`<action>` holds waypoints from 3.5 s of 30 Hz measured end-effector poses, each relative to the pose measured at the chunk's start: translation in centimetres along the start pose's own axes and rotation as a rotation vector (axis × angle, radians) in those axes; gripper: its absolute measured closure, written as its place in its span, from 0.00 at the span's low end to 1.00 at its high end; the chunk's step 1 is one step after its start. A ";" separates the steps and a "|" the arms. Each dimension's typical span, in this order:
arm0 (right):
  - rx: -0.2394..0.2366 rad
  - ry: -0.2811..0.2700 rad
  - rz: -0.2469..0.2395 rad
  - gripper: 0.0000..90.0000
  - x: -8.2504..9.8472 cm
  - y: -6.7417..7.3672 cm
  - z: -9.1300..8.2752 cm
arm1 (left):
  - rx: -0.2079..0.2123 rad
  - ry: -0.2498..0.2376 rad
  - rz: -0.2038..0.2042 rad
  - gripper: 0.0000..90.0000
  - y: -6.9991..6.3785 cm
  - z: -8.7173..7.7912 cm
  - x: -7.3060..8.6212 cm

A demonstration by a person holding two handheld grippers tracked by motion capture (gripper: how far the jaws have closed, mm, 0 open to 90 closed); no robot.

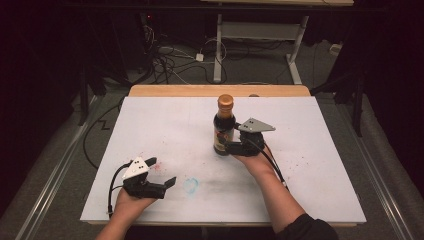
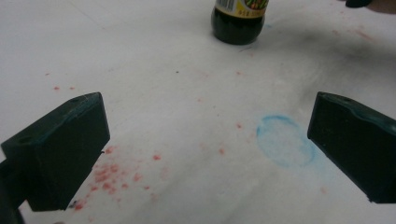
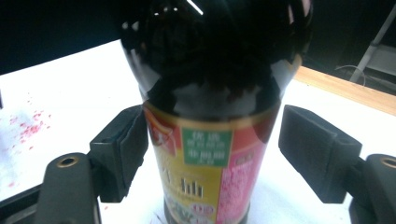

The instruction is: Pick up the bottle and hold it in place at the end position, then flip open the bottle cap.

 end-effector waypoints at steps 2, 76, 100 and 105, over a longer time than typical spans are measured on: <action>-0.001 -0.003 0.004 0.29 0.1 -0.1 -0.5 | -0.001 0.001 0.007 0.00 -0.1 0.3 -0.2; 0.000 -0.073 -0.002 1.00 -2.7 -3.3 -5.6 | 0.148 0.060 -0.021 0.04 -5.0 19.3 -1.7; -0.003 -0.067 -0.018 1.00 -4.2 -3.0 -5.4 | 0.182 0.060 0.077 0.32 -5.2 18.4 -1.7; -0.010 -0.065 -0.022 1.00 -4.8 -2.8 -5.6 | 0.201 0.073 0.078 0.32 -5.1 18.2 -1.9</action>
Point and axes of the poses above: each handheld gripper's, and its own axes: z roughly forward along the jaws, x roughly out of its underside, y roughly to its left, the point moved 7 cm from there along z, roughly forward along the jaws, and after that the axes turned 8 degrees about x, right-handed, at the moved point
